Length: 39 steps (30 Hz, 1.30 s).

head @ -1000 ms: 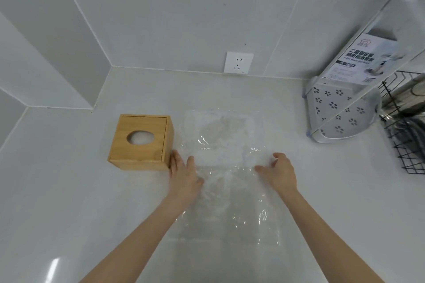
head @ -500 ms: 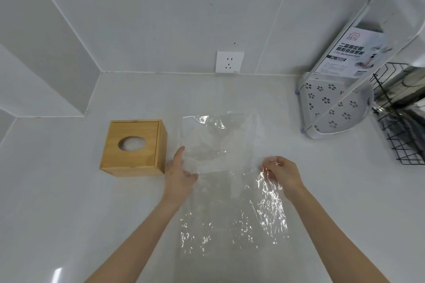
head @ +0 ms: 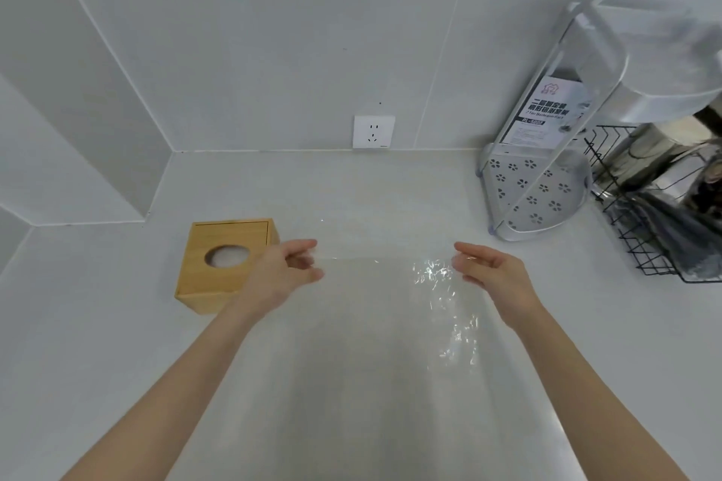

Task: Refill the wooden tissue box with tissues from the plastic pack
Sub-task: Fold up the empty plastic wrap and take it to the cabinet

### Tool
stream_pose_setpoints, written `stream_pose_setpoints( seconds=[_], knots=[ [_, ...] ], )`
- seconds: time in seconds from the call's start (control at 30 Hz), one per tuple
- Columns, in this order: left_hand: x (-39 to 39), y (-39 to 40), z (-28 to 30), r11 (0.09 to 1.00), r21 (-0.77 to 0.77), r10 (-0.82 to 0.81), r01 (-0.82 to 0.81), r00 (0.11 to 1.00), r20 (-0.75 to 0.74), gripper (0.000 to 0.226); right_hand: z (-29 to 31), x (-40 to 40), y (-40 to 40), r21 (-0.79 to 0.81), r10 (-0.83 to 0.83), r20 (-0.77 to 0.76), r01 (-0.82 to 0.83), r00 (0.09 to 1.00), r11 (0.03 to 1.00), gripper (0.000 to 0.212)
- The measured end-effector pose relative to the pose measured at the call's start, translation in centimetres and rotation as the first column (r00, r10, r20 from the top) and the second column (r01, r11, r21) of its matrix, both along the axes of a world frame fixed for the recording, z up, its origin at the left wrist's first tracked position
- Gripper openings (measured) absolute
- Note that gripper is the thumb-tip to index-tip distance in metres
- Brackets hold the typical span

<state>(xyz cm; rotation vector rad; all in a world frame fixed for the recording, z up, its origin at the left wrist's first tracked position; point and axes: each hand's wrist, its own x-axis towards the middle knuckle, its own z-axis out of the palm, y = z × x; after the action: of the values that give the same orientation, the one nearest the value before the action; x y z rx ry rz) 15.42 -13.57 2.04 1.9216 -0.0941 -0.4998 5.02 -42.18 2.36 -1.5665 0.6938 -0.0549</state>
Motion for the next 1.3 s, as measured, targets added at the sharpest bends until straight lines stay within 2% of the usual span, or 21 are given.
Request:
stream_pose_setpoints(
  seconds=[0.07, 0.17, 0.23, 0.3, 0.37, 0.47, 0.57, 0.63, 0.67, 0.73, 0.8, 0.87, 0.9, 1.0, 1.07, 1.17, 1.23, 1.3],
  knots=[
    [0.3, 0.5, 0.5, 0.994, 0.102, -0.042, 0.031, 0.993, 0.109, 0.028, 0.7, -0.6, 0.3, -0.052, 0.056, 0.02, -0.054, 0.998, 0.997, 0.034],
    [0.4, 0.8, 1.1, 0.981, 0.196, -0.045, -0.006, 0.967, 0.253, 0.014, 0.9, -0.9, 0.7, -0.322, 0.098, -0.011, -0.096, 0.995, 0.942, 0.021],
    [0.2, 0.9, 1.5, 0.968, 0.251, -0.062, -0.021, 0.946, 0.317, 0.01, 0.9, -0.9, 0.8, -0.595, 0.101, -0.087, -0.133, 0.991, 0.793, 0.01],
    [-0.1, 0.9, 1.7, 0.956, 0.291, -0.129, 0.029, 0.935, 0.331, 0.009, 0.7, -0.7, 1.0, -0.791, 0.141, -0.159, -0.212, 0.977, 0.574, 0.011],
    [-0.7, 0.9, 1.8, 0.949, 0.301, -0.201, 0.098, 0.921, 0.334, 0.009, 0.7, -0.5, 1.6, -0.855, 0.244, -0.224, -0.31, 0.944, 0.415, 0.024],
    [-1.7, 0.3, 2.2, 0.942, 0.287, -0.281, 0.176, 0.881, 0.38, 0.004, 1.4, -0.2, 4.2, -0.82, 0.445, -0.306, -0.47, 0.842, 0.326, 0.042],
    [-1.9, 0.0, 3.5, 0.943, 0.224, -0.309, 0.245, 0.894, 0.325, 0.008, 2.0, -0.2, 6.6, -0.777, 0.522, -0.323, -0.536, 0.789, 0.33, 0.039],
    [-1.6, 0.1, 4.5, 0.968, 0.097, -0.247, 0.23, 0.941, 0.231, 0.005, 3.1, -0.2, 7.1, -0.758, 0.532, -0.313, -0.544, 0.787, 0.36, 0.027],
    [-1.3, 0.4, 5.0, 0.983, -0.005, -0.179, 0.182, 0.969, 0.168, 0.003, 3.9, -0.2, 6.9, -0.733, 0.539, -0.29, -0.546, 0.791, 0.406, 0.02],
    [-0.6, 1.4, 5.4, 0.98, -0.189, -0.06, 0.067, 0.997, 0.045, 0.027, 5.9, -0.2, 6.2, -0.603, 0.571, -0.2, -0.56, 0.796, 0.569, 0.011],
    [-0.1, 1.9, 4.9, 0.948, -0.316, 0.02, -0.044, 0.997, -0.08, 0.052, 8.1, -0.6, 5.3, -0.373, 0.594, -0.08, -0.577, 0.8, 0.727, 0.01],
    [-0.2, 2.2, 4.0, 0.906, -0.387, 0.071, -0.168, 0.965, -0.253, 0.065, 9.6, -0.9, 4.3, -0.181, 0.585, 0.025, -0.572, 0.811, 0.8, 0.012],
    [-0.4, 2.0, 3.4, 0.883, -0.43, 0.032, -0.187, 0.939, -0.342, 0.07, 9.9, -1.0, 3.9, -0.111, 0.569, 0.069, -0.56, 0.82, 0.821, 0.012],
    [-2.0, 1.0, 2.4, 0.808, -0.574, -0.237, -0.134, 0.817, -0.525, 0.089, 9.3, -1.0, 3.8, 0.107, 0.47, 0.175, -0.492, 0.865, 0.864, 0.009],
    [-2.9, 0.4, 2.1, 0.739, -0.652, -0.329, -0.171, 0.752, -0.57, 0.097, 7.8, -0.8, 4.3, 0.229, 0.384, 0.181, -0.418, 0.906, 0.879, 0.015],
    [-3.8, -0.1, 2.0, 0.662, -0.724, -0.413, -0.195, 0.711, -0.569, 0.102, 5.0, -1.0, 5.4, 0.363, 0.266, 0.129, -0.295, 0.955, 0.884, 0.015],
    [-3.8, 0.2, 1.9, 0.679, -0.717, -0.411, -0.16, 0.726, -0.552, 0.093, 3.5, -1.3, 5.8, 0.424, 0.229, 0.099, -0.249, 0.968, 0.87, 0.017],
    [-3.6, 0.6, 1.7, 0.776, -0.63, -0.378, -0.02, 0.786, -0.49, 0.064, 2.3, -1.5, 6.0, 0.455, 0.217, 0.082, -0.23, 0.973, 0.86, 0.017]
  ],
)
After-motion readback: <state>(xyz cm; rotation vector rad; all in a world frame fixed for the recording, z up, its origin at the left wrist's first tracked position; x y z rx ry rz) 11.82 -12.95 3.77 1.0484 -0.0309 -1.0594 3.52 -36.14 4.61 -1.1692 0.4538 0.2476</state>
